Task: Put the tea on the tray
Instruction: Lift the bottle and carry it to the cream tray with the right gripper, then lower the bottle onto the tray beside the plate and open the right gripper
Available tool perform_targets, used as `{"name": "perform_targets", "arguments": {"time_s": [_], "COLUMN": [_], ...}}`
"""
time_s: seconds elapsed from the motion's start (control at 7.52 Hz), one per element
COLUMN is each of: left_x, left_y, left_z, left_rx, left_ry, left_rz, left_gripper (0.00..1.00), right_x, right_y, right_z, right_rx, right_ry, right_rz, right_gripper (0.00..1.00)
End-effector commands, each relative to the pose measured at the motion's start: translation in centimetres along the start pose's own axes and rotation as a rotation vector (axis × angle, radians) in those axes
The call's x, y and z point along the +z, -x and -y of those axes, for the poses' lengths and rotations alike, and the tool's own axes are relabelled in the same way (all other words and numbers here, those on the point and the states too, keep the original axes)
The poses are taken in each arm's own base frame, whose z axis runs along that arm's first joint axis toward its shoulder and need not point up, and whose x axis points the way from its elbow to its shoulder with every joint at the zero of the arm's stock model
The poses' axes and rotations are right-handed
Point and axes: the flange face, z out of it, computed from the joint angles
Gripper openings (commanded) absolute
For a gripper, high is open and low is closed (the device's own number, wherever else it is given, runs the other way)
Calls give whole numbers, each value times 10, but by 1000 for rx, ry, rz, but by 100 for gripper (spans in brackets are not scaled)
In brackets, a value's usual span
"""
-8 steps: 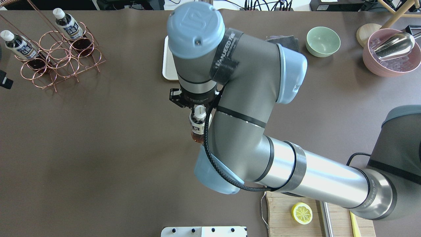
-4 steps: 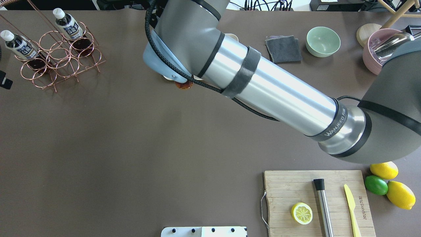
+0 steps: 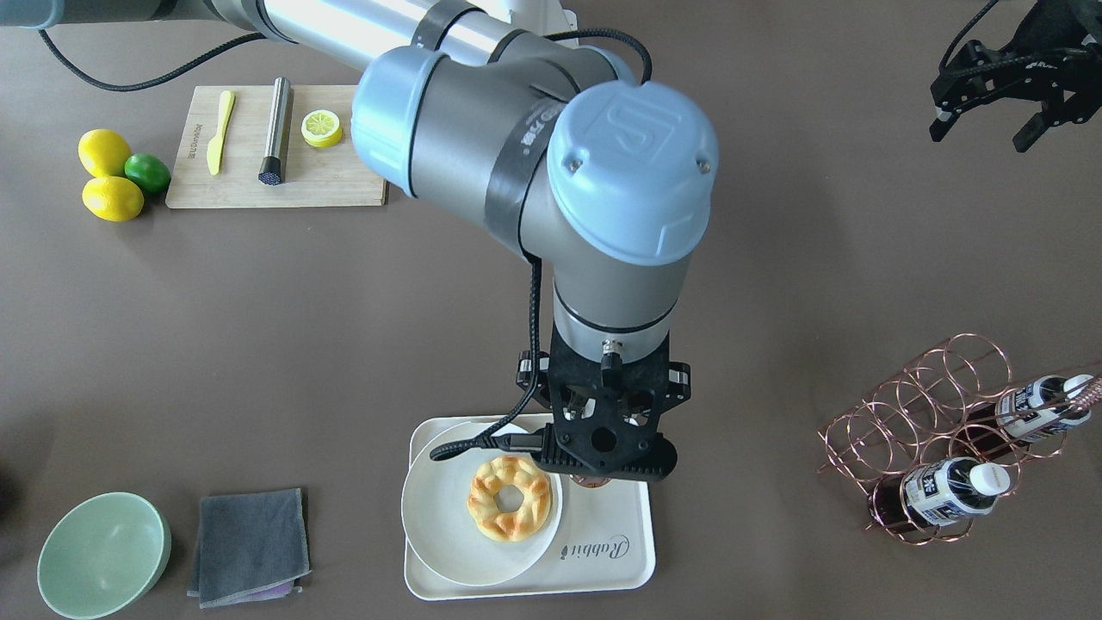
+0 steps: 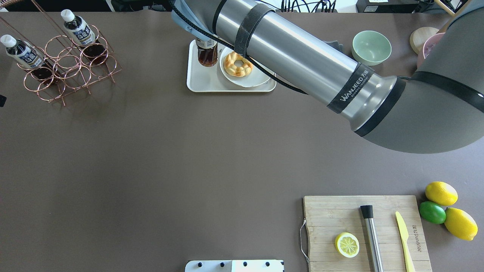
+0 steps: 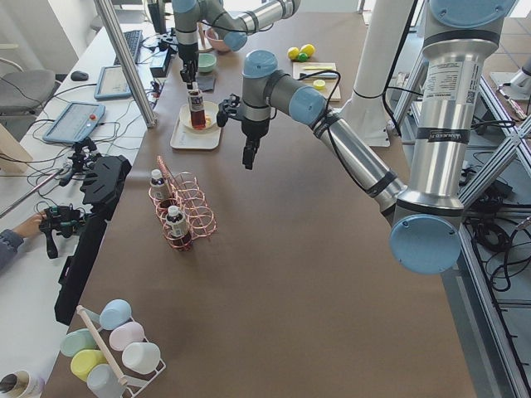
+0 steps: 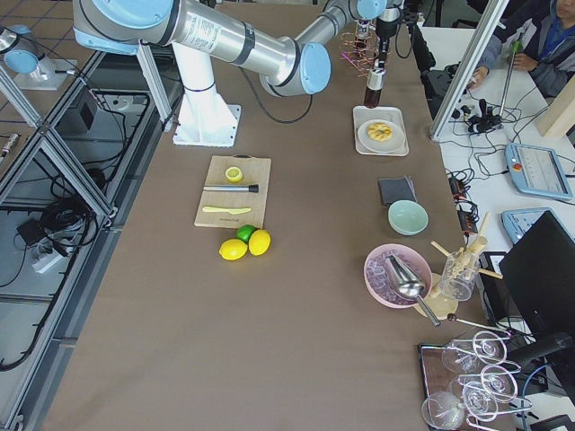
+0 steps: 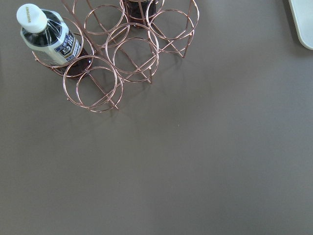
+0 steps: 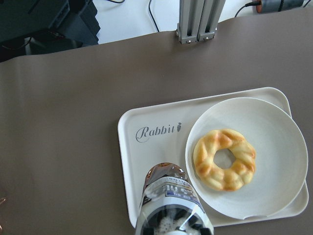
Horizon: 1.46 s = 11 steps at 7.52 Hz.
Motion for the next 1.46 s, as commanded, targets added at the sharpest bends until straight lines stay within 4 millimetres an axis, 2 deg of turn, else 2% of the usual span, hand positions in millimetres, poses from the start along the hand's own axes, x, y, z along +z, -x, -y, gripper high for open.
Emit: {"name": "perform_targets", "arguments": {"time_s": [0.0,0.13,0.4,0.53,0.8,1.06,1.2,1.33], "left_x": [-7,-5,-3,0,4,5,5,6], "left_y": [18,19,22,24,29,31,31,32], "left_z": [-12,-11,-12,-11,-16,-17,-17,-19], "left_rx": [-23,-24,-28,-22,-19,-19,-20,-23], "left_ry": [-13,-10,-6,-17,-21,-18,-17,-15], "left_rz": [10,13,15,11,9,10,11,11], "left_gripper": [97,97,97,97,97,97,97,97], "right_x": [37,46,42,58,69,66,64,63], "right_y": [-7,-4,12,17,21,23,22,22], "right_z": [28,26,13,0,-12,-12,-10,-9], "right_rx": [11,9,2,-4,-1,0,0,0], "right_ry": [-50,-70,-63,-39,-14,-15,-17,-19], "right_rz": [17,27,37,18,-10,-8,-8,-7], "right_gripper": [0,0,0,0,0,0,77,100]}}
